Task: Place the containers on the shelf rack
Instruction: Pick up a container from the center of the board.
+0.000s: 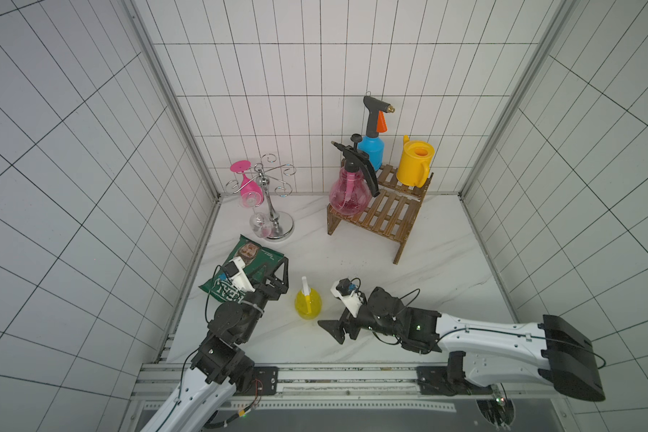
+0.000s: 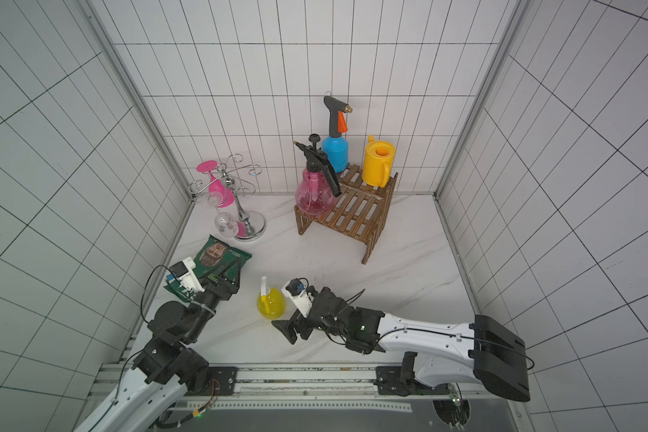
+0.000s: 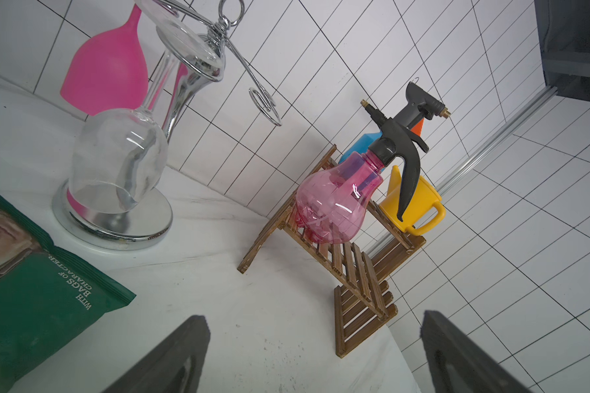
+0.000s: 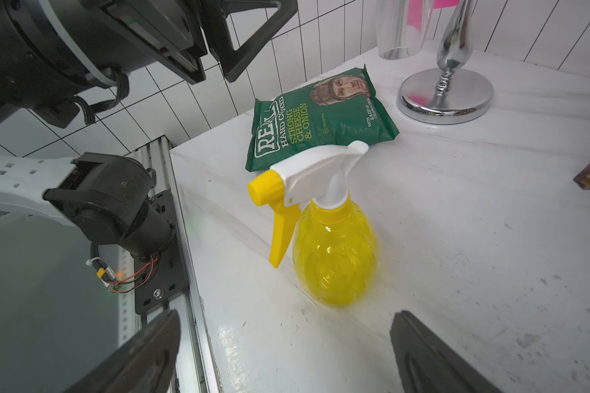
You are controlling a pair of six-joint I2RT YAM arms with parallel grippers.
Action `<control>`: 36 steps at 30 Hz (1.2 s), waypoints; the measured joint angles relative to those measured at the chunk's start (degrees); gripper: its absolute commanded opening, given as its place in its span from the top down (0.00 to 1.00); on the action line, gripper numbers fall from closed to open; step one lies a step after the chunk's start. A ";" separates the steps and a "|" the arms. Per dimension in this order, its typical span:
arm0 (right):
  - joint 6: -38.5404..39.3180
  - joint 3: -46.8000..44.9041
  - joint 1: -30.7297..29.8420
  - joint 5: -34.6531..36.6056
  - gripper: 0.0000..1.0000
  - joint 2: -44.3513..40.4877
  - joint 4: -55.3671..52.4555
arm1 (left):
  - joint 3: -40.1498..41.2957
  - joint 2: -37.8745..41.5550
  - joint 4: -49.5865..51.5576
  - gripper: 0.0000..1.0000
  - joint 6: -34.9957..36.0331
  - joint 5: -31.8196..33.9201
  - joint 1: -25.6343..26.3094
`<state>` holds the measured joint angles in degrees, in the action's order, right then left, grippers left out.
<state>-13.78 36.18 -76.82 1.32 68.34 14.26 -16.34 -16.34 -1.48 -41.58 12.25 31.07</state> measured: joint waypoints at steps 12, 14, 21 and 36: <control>-8.44 13.22 -6.99 18.69 0.02 10.54 -9.62 | 0.00 1.09 3.08 0.01 -3.04 5.11 0.39; -10.88 15.34 -7.61 22.80 0.01 12.28 -12.04 | 0.00 1.33 3.28 0.01 -3.26 5.42 0.50; -15.47 21.42 -8.46 30.93 0.13 16.98 -16.74 | 0.00 1.84 4.13 0.01 -3.56 5.95 0.76; -15.23 23.52 -8.81 35.30 0.46 19.78 -20.24 | 0.00 2.82 4.33 0.01 -3.61 6.23 1.42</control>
<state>-29.02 59.70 -85.62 36.62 88.12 -5.98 -16.34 -13.52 2.85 -45.19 18.48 32.49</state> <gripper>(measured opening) 0.599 0.986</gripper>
